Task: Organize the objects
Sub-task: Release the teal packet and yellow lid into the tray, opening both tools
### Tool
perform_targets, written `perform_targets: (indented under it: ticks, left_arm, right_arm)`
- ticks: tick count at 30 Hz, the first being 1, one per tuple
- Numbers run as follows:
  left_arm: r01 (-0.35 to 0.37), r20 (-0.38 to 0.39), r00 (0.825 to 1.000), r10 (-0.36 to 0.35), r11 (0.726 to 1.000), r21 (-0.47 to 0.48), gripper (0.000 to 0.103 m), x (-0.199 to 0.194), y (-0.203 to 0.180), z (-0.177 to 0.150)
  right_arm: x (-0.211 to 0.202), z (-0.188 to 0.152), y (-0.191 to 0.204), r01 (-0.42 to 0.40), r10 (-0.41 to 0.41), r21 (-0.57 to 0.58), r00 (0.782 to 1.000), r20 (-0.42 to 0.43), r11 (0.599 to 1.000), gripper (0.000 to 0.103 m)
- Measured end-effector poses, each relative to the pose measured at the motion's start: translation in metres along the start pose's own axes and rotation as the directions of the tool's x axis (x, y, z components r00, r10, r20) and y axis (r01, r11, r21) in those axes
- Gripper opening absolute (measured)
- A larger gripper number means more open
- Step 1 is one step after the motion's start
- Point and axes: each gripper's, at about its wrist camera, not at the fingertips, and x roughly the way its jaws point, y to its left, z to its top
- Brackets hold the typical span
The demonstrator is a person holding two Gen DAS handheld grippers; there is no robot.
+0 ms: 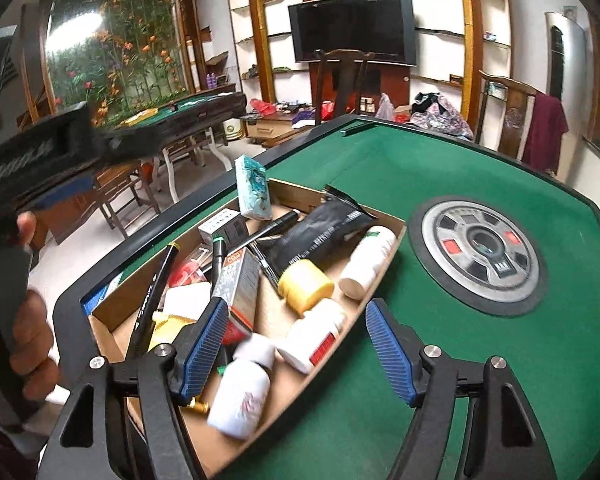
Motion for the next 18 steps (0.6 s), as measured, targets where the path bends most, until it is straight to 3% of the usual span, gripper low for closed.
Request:
perform_targets:
  ticks: [8,14,18]
  left_arm:
    - [-0.092,0.049,0.995,0.088,0.993,0.077,0.103,-0.037,-0.015,-0.038]
    - [-0.124,0.077,0.990,0.117,0.987,0.099,0.103,-0.055,-0.016,-0.049]
    - [-0.189,0.100,0.979,0.179,0.976,0.107,0.103,-0.063,-0.018,-0.057]
  right_arm:
    - [-0.026,-0.020,0.000,0.064,-0.064,0.001,0.997,0.039,0.998,0.079]
    - [-0.041,-0.029,0.010,0.110,-0.108,-0.020,0.991,0.079,0.994,0.083]
    - [-0.048,-0.030,0.019,0.154,-0.148,-0.049,0.983,0.110,0.987,0.087]
